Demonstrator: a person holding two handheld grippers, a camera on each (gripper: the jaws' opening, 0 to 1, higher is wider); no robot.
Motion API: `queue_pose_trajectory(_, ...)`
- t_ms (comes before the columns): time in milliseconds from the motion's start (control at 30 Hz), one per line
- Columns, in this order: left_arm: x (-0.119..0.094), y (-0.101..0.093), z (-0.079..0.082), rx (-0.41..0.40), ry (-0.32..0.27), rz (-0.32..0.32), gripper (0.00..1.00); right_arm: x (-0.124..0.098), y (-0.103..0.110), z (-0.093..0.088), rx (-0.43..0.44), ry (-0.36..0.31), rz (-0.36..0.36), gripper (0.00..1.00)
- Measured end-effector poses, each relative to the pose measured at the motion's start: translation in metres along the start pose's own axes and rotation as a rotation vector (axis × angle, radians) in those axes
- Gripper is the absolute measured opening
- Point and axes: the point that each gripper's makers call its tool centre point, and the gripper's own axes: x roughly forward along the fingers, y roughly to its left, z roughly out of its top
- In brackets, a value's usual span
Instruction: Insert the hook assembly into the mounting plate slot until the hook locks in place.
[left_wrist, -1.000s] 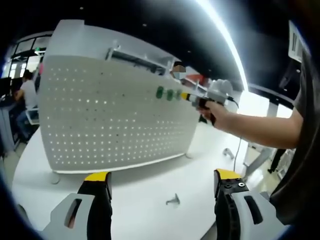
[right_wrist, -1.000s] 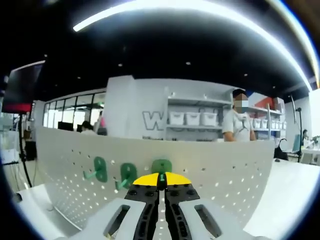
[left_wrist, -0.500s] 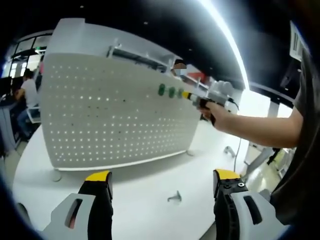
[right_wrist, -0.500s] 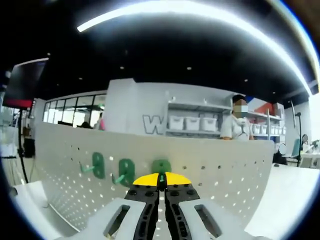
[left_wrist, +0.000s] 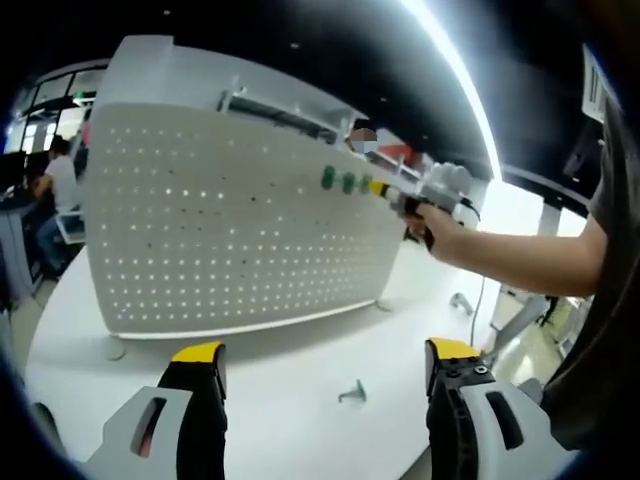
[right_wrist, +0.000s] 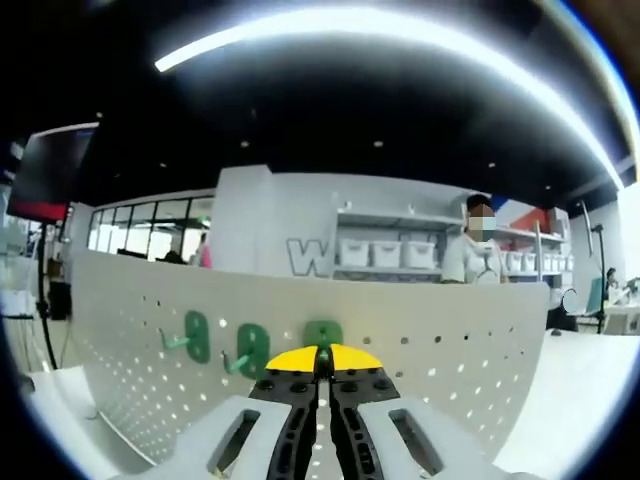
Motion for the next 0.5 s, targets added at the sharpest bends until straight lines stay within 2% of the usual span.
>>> queue_pose_trajectory(200, 0.001, -0.0022, 0.0011, 0.002, -0.003, -0.005, 0.82, 0.0001, -0.0018, -0.0063, 0.028, 0.013, -0.005, 0.0)
queue_pose_trajectory(500, -0.002, 0.0029, -0.0009, -0.003, -0.001, 0.008, 0.82, 0.003, -0.0009, -0.0105, 0.013, 0.034, -0.015, 0.0)
